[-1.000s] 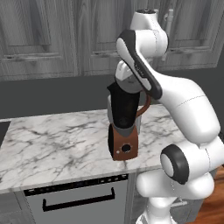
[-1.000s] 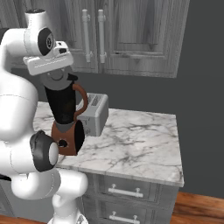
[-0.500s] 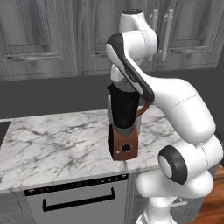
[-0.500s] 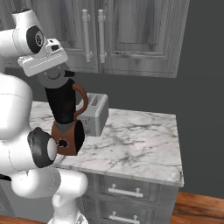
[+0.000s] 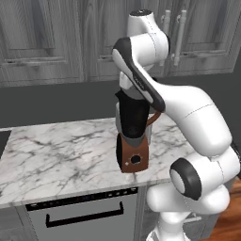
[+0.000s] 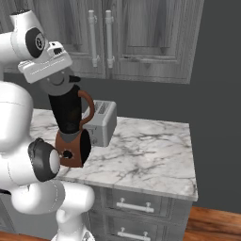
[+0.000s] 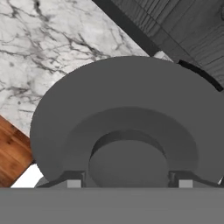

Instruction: Open the blender lid, put the pear in the blender, close the lid, and start the blender.

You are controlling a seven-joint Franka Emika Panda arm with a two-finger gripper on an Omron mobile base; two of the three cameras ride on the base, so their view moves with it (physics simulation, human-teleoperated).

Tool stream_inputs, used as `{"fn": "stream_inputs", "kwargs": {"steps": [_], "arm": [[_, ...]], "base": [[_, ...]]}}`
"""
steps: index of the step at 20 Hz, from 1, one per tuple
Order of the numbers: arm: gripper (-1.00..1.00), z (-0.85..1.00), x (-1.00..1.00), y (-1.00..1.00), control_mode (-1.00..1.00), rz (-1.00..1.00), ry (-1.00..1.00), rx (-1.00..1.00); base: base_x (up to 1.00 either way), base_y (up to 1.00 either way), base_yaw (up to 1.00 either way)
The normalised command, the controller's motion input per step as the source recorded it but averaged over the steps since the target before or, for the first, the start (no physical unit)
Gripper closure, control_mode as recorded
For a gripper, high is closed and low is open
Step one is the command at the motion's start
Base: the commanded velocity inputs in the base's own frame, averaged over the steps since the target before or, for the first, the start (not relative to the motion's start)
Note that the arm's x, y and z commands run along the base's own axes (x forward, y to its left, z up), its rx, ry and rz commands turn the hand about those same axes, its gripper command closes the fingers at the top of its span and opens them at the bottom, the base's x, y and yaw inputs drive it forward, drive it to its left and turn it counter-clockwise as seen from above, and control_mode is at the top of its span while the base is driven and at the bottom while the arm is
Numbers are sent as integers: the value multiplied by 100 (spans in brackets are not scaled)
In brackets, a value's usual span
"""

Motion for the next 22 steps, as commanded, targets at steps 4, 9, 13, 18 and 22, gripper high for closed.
{"fn": "stream_inputs", "kwargs": {"steps": [4,9,13,18,22], "arm": [[100,-54,-48,-18,-100,0,-3,0],[100,-77,-12,0,-100,0,0,0],[100,-73,0,0,-100,0,0,0],[100,-44,1,18,-100,0,0,0],[100,-22,9,38,-100,0,0,0]], "base": [[0,0,0],[0,0,0],[0,0,0],[0,0,0],[0,0,0]]}}
